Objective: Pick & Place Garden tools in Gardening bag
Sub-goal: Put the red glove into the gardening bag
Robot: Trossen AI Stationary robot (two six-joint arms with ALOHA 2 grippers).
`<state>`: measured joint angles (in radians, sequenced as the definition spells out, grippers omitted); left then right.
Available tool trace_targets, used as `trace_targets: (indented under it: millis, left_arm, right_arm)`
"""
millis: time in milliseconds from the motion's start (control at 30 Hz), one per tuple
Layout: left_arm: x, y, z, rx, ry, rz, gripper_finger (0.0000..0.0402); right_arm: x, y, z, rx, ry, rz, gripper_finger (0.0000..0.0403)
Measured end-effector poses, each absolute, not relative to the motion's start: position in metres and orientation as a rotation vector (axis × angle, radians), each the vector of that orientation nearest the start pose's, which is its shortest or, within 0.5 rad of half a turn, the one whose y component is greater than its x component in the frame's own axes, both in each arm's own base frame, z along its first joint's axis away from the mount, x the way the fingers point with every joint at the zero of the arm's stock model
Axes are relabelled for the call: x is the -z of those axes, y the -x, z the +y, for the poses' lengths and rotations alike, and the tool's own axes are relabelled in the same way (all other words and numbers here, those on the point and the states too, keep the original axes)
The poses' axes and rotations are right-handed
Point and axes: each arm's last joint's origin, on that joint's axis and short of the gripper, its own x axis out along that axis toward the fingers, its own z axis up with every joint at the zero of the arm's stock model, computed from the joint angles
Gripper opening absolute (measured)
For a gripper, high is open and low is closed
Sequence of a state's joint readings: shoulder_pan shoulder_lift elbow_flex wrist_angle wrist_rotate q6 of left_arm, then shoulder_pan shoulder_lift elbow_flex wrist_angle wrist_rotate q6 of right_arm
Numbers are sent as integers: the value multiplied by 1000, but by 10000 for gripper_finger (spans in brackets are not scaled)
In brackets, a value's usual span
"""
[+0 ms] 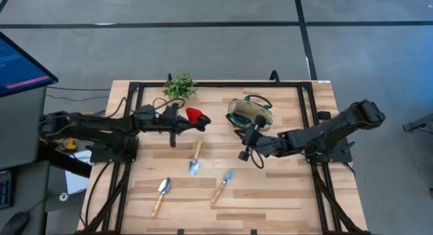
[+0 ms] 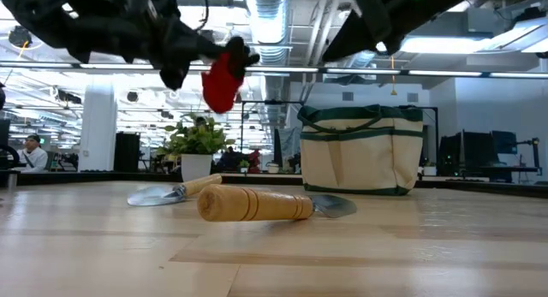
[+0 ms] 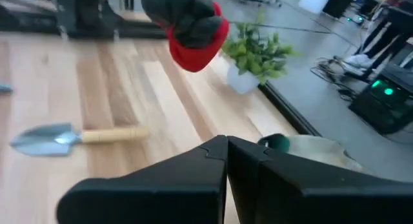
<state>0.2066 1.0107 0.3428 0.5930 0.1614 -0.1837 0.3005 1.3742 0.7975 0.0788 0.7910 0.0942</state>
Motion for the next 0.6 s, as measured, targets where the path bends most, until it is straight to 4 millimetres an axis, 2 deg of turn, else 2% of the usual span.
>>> trace_targets:
  millis: [233, 600]
  left_arm:
    - [-223, -201, 33, 50, 203, 46, 1]
    - [-236, -227, 27, 209, 226, 69, 1]
  right_arm:
    - [-248, -269, 70, 469, 153, 376, 0]
    - [-247, -268, 73, 452, 157, 378, 0]
